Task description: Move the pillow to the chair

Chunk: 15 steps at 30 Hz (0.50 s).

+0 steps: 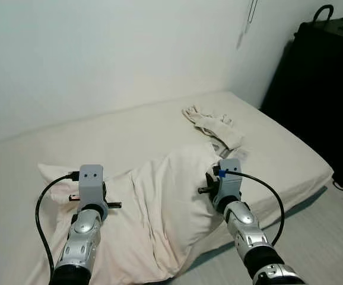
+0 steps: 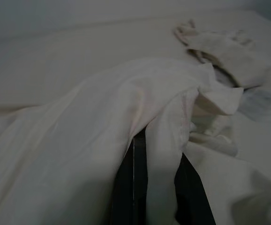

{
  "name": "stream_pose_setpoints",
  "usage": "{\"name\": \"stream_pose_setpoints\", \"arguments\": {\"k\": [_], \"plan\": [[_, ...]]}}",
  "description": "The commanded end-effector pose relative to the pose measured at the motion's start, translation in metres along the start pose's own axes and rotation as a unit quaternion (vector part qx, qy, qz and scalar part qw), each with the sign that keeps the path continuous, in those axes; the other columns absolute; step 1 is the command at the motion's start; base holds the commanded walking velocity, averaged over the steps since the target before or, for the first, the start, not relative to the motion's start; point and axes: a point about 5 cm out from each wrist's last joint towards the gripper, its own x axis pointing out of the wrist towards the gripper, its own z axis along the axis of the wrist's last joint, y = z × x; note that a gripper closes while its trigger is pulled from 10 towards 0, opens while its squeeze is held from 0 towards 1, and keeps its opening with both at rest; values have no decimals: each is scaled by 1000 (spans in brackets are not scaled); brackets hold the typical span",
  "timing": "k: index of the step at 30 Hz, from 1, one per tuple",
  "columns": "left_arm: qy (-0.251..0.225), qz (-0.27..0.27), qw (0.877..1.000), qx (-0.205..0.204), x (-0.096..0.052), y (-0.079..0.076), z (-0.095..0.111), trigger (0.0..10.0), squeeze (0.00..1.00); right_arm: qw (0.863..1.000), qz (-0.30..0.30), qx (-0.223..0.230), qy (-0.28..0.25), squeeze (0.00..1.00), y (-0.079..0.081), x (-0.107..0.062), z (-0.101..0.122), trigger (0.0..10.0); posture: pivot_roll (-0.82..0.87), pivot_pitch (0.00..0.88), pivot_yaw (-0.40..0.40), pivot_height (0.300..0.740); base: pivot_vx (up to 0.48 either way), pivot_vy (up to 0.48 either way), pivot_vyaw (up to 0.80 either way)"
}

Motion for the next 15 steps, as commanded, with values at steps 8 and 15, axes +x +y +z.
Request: {"name": "stream_pose_setpoints", "arguments": {"k": [8,15], "plan": [[-4,-6,1000,5,2,-2,4,10000,0,1000,12,-6,-19,0,4,1,6,10000,-28,73,-36,740,0,0,0],[-3,-3,1000,13,2,-1,4,10000,0,1000,11,-7,-17,0,2,0,5,10000,-30,72,-34,740,0,0,0]]}}
